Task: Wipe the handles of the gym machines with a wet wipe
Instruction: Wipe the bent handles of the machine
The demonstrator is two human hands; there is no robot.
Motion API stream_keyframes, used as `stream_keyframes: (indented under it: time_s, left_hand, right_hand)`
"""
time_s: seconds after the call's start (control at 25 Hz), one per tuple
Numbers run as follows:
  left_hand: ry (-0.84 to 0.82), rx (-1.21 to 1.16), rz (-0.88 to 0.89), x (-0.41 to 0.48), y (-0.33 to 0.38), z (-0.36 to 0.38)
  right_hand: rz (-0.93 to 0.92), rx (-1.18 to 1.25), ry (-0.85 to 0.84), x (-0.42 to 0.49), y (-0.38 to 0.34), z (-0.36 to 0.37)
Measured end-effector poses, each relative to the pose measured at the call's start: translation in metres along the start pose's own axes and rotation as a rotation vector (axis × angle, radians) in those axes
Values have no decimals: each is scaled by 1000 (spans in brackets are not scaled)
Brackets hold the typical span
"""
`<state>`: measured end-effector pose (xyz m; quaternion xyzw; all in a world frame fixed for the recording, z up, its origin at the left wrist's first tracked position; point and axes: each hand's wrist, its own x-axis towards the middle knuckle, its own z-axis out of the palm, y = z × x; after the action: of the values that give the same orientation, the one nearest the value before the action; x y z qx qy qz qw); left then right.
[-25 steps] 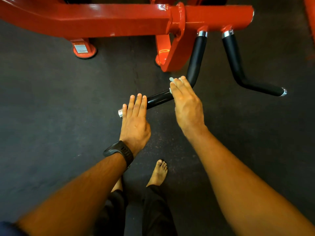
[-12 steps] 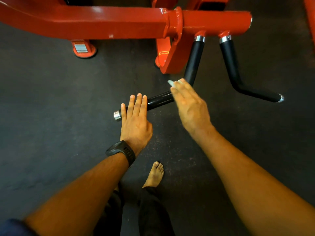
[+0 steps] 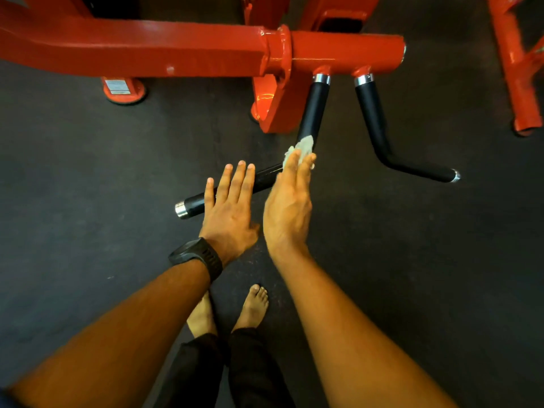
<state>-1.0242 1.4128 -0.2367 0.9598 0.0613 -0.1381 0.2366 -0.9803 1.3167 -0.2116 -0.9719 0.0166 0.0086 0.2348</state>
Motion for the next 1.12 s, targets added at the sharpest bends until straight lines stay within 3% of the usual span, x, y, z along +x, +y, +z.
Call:
stream_keyframes:
  time_s: [0.16, 0.36, 0.56, 0.64, 0.76, 0.88, 1.0, 1.12]
  left_hand:
    - [-69, 27, 41, 1, -5, -6]
    - [-42, 55, 53, 2, -1, -11]
    - [-11, 68, 74, 11, 3, -11]
    - [-12, 85, 72, 13, 6, -10]
    - [-11, 128, 88, 13, 4, -8]
    - [-37, 139, 80, 12, 3, -8]
    - [-47, 159, 69, 12, 5, -9]
    - [-63, 174, 69, 14, 4, -9]
  right_hand:
    - [174, 16, 58, 31, -8, -7]
    - [82, -35, 243, 49, -5, -18]
    - [174, 120, 162, 39, -6, -22]
    - [95, 85, 132, 30, -1, -24]
    - [12, -19, 198, 84, 3, -28]
    - [-18, -48, 127, 81, 1, -23]
    - [-159, -75, 36, 60, 11, -21]
    - [-272, -160, 91, 109, 13, -26]
